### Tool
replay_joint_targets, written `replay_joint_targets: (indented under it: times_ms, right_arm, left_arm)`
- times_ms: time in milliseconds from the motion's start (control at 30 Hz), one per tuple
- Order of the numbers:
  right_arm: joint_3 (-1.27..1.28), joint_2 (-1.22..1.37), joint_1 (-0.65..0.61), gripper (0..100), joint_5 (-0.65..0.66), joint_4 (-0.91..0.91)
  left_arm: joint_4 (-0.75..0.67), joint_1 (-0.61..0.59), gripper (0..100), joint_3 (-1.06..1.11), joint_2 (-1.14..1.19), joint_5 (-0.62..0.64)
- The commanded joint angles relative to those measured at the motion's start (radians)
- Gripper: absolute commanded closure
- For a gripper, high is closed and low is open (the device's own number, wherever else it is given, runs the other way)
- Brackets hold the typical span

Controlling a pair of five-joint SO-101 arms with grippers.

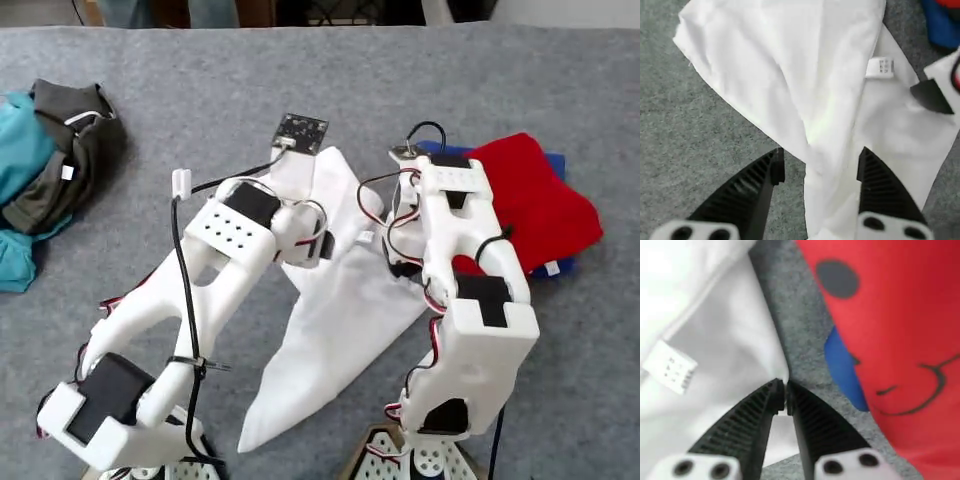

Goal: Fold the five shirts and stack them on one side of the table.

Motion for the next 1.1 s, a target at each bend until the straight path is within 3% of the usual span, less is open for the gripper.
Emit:
replay_joint_targets:
  times_ms: [0,333,467,867,1067]
  right_arm:
    - [0.002,-0.035,0.029,98.4,0.011,-0.011]
    - [0.002,-0.035,0.023,98.4,0.011,-0.028]
    - [0.002,-0.035,0.023,98.4,0.011,-0.025]
    - [0.002,-0.035,0.021,98.4,0.011,-0.031]
    - [0.002,-0.035,0.02,98.4,0.011,-0.025]
  left_arm:
    - [-0.052,0.044,71,0.079,-0.005,-0.077]
    - [-0.341,0.045,71,0.295,-0.006,-0.092]
    - [-0.394,0.045,79,0.303,-0.006,-0.095]
    - [-0.414,0.044,97,0.272,-0.006,-0.1]
    - [-0.262,-0.081,97,0.203,-0.015,-0.091]
